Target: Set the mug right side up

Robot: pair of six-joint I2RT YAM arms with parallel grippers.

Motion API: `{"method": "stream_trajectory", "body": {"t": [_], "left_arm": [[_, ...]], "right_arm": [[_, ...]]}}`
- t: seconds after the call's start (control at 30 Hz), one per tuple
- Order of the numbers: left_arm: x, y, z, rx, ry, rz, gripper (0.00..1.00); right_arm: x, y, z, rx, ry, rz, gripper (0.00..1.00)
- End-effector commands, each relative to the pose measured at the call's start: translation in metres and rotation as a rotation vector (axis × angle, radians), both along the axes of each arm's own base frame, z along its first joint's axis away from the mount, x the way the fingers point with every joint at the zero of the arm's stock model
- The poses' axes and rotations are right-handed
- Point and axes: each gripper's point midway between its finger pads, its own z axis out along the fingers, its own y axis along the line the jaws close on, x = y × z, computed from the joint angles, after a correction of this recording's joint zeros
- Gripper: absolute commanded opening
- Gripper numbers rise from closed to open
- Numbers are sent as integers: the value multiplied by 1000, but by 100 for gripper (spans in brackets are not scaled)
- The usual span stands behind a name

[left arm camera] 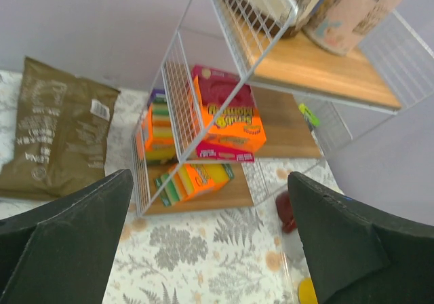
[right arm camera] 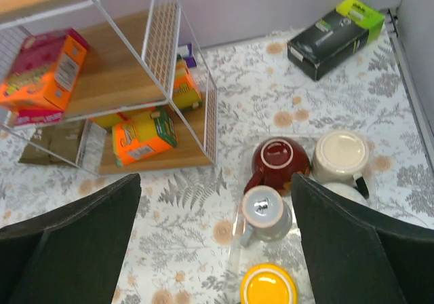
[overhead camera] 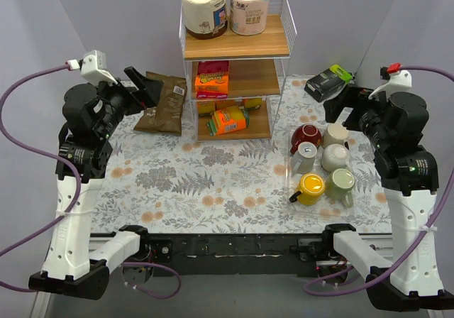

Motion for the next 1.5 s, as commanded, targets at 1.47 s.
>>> {"method": "stream_trajectory", "body": {"t": [1.47], "left_arm": [[-10, -5, -199, -191, 370, 54, 98]], "right_arm": [[-94, 45, -296, 454, 748, -527, 83]]}}
